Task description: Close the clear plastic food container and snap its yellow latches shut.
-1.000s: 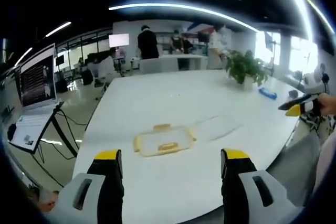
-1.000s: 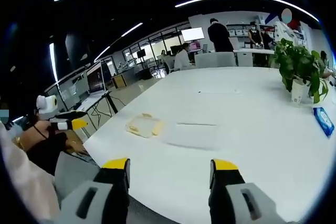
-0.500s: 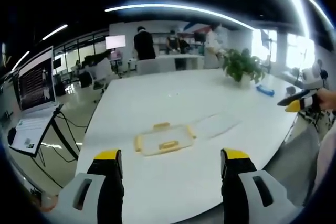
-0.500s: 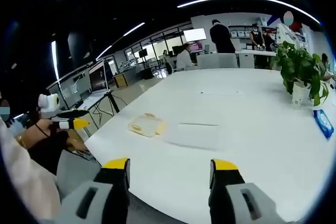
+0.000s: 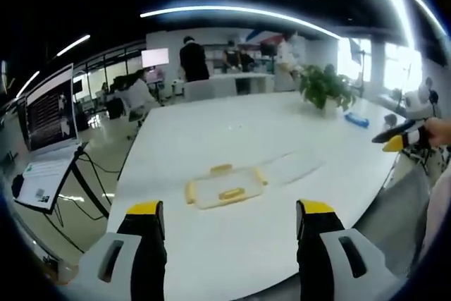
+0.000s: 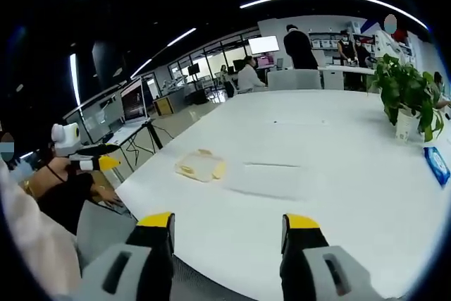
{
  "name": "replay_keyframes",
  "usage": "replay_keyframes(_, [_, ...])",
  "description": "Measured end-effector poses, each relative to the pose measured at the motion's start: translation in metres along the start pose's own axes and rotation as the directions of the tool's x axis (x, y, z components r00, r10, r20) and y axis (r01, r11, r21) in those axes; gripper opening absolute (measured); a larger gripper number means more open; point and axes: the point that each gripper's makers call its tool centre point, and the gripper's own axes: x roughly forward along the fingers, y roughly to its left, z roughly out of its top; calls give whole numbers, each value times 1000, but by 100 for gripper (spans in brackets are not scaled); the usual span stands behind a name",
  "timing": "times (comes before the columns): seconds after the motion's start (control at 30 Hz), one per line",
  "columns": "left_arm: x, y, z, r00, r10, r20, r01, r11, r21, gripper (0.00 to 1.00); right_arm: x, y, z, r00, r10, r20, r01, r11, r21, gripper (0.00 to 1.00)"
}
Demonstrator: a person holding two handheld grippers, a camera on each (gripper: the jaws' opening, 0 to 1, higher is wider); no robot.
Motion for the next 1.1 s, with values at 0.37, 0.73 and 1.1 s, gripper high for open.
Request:
replay_keyframes(0.37, [14,4,-2,999,-25,-21,26,1000,18,74,6,0,3,1000,-14,3,14,1000,-3,60])
replay_keyframes(0.73, [20,11,-2,999,-34,-29,35,998,43,74,12,4,6,1000,-7,-3,7,1000,-16,60])
replay_keyframes(1.1, [26,19,5,999,-54,7,54,998,-43,73,30,9,25,1000,31,2,-31,998,-54,60])
